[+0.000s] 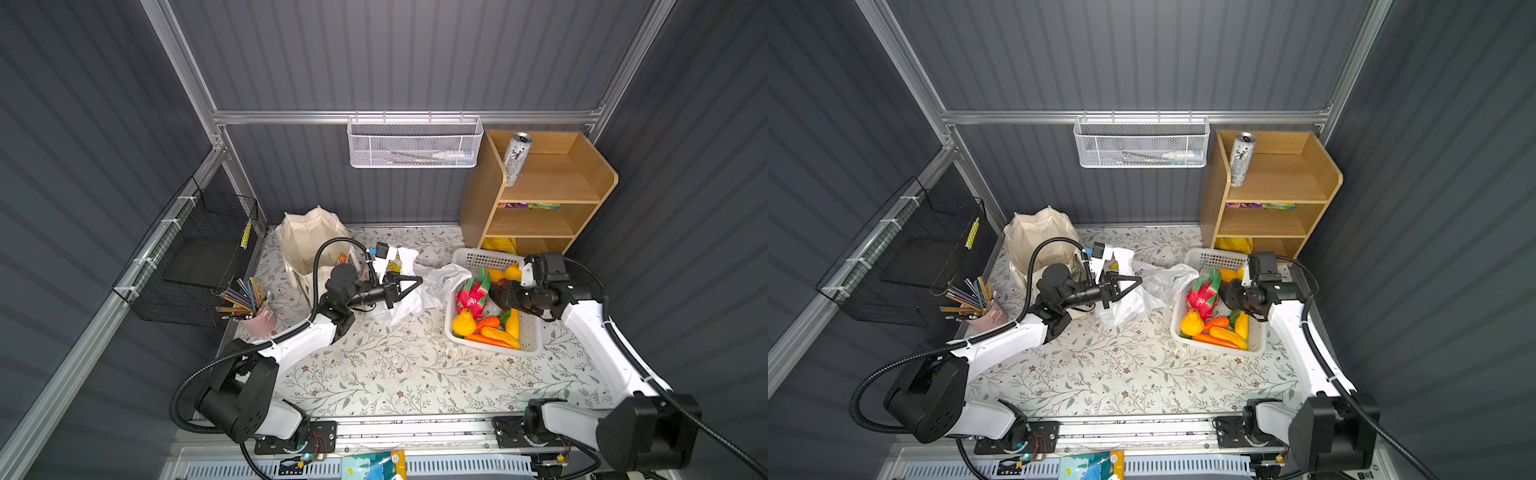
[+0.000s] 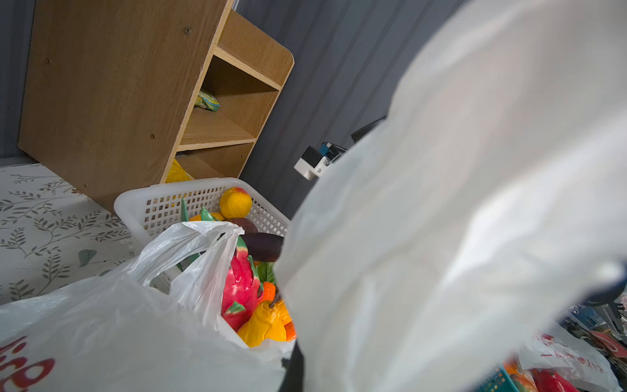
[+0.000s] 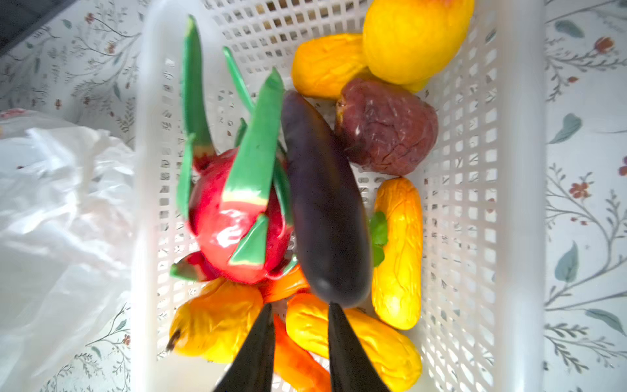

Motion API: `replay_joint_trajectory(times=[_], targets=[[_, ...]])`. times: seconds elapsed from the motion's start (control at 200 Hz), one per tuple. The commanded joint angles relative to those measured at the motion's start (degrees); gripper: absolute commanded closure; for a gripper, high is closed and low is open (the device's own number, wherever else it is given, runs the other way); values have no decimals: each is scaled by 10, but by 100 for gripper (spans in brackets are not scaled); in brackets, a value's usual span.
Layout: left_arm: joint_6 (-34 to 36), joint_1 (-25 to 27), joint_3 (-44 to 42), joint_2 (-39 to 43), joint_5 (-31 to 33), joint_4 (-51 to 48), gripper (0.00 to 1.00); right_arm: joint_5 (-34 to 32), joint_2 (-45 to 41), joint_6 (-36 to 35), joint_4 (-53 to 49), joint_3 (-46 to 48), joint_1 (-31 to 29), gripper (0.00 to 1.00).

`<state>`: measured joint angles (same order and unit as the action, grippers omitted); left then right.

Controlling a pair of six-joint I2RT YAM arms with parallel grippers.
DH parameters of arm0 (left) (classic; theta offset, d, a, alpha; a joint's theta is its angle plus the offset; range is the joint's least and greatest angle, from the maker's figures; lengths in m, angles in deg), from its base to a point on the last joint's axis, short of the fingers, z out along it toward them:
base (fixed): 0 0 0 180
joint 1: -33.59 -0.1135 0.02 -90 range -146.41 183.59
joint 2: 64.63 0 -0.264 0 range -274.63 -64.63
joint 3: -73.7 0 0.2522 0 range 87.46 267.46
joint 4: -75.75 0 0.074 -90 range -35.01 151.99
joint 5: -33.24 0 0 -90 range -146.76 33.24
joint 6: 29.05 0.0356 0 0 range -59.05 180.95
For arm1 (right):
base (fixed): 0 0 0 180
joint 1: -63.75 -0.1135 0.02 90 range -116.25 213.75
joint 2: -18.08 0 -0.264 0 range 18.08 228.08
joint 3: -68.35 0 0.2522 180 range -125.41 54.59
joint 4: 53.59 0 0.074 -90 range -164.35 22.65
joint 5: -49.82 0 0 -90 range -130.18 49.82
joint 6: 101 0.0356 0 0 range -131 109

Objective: Place the mixed food into the grocery bags and tie them
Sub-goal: 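Grasp the purple eggplant in the basket with the right gripper, then lift the eggplant and carry it into the held-open white bag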

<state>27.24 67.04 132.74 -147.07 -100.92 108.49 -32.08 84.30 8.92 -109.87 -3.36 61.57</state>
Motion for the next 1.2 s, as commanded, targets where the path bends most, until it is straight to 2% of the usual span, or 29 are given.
replay_joint_trajectory(times=[0.0, 0.08, 0.165, 0.37, 0.445, 0.545, 0.725, 0.931, 1.081, 1.196], targets=[[-1, 0, 16, 6, -15, -2, 100, 9, -55, 8, -53, 5, 0, 72], [-1, 0, 17, 6, -15, -4, 100, -3, -75, 5, -60, 11, 1, 70], [0, 0, 21, 3, -17, -6, 100, -20, -58, -1, -60, 16, 4, 51], [-1, 0, 26, -1, -18, -7, 100, -34, 18, 4, 0, 29, 7, 24], [-2, 0, 26, -4, -17, -5, 100, -29, 42, 9, 24, 34, 8, 19], [-3, 0, 25, -5, -17, -4, 100, -22, 74, 13, 50, 32, 9, 19], [-4, 0, 26, -5, -16, -4, 100, -13, 134, 9, 78, 13, 13, 26], [-6, 0, 26, -7, -15, -4, 100, 8, 175, 13, 103, 2, 27, 46], [-8, 0, 27, -10, -13, -4, 100, 17, 162, 9, 100, 0, 30, 66], [-8, 0, 28, -10, -13, -4, 100, 19, 130, 6, 83, 1, 33, 72]])
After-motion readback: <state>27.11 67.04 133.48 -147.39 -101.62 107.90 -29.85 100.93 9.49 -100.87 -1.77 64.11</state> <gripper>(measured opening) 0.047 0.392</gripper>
